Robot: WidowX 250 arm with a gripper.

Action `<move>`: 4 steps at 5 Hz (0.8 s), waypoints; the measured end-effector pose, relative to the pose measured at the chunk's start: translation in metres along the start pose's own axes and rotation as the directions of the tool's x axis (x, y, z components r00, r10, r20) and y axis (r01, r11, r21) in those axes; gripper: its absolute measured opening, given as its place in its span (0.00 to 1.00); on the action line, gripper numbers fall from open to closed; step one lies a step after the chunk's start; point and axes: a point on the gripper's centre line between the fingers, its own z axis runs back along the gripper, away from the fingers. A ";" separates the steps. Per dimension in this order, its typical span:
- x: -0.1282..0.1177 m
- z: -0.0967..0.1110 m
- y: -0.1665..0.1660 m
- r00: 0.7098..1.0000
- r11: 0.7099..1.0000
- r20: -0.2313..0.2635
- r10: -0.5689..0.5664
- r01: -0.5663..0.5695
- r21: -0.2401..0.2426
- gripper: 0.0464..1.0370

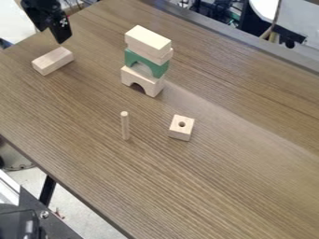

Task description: Put the rectangle block on top of the tower

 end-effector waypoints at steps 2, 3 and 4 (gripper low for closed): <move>-0.010 -0.020 -0.002 0.999 1.000 -0.047 0.017 -0.018 -0.015 0.96; -0.014 -0.029 -0.004 0.997 1.000 -0.072 0.005 -0.005 0.005 0.96; -0.018 -0.038 -0.001 0.996 0.999 -0.094 0.008 -0.005 0.031 0.88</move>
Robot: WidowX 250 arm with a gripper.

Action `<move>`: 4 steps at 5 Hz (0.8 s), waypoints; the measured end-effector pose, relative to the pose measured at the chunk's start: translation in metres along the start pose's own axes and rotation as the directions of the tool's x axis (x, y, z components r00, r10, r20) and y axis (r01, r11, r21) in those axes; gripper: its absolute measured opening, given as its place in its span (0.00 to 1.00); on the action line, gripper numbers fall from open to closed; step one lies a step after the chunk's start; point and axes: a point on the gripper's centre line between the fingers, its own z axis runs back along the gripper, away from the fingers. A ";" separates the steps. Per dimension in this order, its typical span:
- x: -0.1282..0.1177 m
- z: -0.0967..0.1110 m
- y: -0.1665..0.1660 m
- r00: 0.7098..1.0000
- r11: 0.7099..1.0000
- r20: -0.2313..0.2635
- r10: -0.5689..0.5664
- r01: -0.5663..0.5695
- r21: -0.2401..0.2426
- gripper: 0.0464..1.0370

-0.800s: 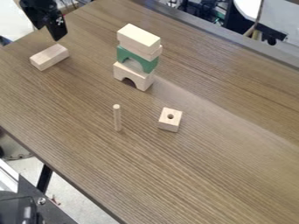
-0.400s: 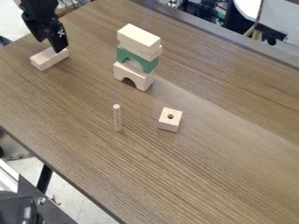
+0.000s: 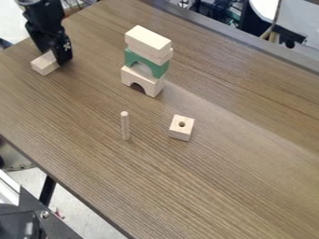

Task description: Put the rectangle block on top of the tower

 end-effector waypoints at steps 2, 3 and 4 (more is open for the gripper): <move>0.000 -0.004 -0.002 1.000 1.000 -0.020 0.000 0.001 0.032 0.53; 0.007 0.000 -0.027 0.994 0.999 -0.104 -0.025 0.022 -0.025 0.53; 0.027 0.017 -0.046 0.986 0.996 -0.162 0.025 -0.037 -0.075 0.53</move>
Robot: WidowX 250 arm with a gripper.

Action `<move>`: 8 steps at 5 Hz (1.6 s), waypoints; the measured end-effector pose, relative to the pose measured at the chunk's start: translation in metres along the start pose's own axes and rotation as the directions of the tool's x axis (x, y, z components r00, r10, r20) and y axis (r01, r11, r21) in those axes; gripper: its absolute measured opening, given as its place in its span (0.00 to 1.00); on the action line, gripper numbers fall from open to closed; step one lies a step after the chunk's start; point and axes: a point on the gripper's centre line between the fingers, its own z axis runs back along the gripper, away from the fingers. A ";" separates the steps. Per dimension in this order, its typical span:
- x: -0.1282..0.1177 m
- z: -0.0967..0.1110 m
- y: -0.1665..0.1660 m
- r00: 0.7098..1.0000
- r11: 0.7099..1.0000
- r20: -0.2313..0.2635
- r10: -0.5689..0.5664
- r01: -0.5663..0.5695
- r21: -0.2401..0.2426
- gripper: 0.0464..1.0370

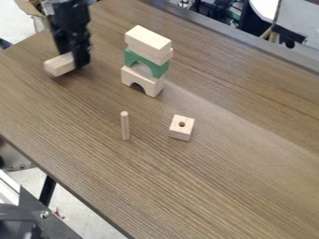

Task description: Put the rectangle block on top of the tower

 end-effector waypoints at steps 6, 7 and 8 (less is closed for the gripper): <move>0.030 0.117 -0.036 0.928 0.955 0.229 0.295 -0.278 -0.103 0.53; 0.040 0.139 -0.051 0.859 0.878 0.185 0.478 -0.460 -0.132 0.53; 0.059 0.129 -0.065 0.737 0.735 0.059 0.673 -0.659 -0.161 0.53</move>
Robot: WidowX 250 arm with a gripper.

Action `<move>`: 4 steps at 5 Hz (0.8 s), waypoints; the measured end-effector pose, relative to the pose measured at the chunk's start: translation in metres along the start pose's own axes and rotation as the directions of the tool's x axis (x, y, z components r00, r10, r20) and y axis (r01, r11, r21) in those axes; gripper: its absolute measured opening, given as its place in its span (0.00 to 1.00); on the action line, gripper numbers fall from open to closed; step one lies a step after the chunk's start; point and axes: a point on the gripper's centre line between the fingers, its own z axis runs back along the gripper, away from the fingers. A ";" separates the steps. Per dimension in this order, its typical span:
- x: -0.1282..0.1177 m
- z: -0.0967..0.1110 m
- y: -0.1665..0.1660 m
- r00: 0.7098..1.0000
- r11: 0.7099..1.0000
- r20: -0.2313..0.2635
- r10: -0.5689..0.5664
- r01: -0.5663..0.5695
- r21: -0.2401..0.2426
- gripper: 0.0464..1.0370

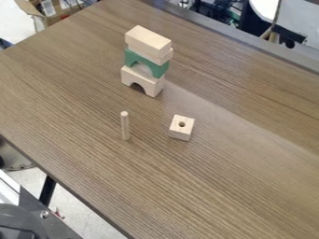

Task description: Put the rectangle block on top of the tower

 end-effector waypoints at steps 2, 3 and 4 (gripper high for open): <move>0.015 -0.039 -0.029 0.893 0.896 -0.077 0.443 -0.438 0.078 0.53; 0.019 -0.046 -0.025 0.812 0.812 -0.047 0.581 -0.575 0.100 0.53; 0.009 -0.066 -0.011 0.794 0.790 -0.031 0.607 -0.600 0.129 0.53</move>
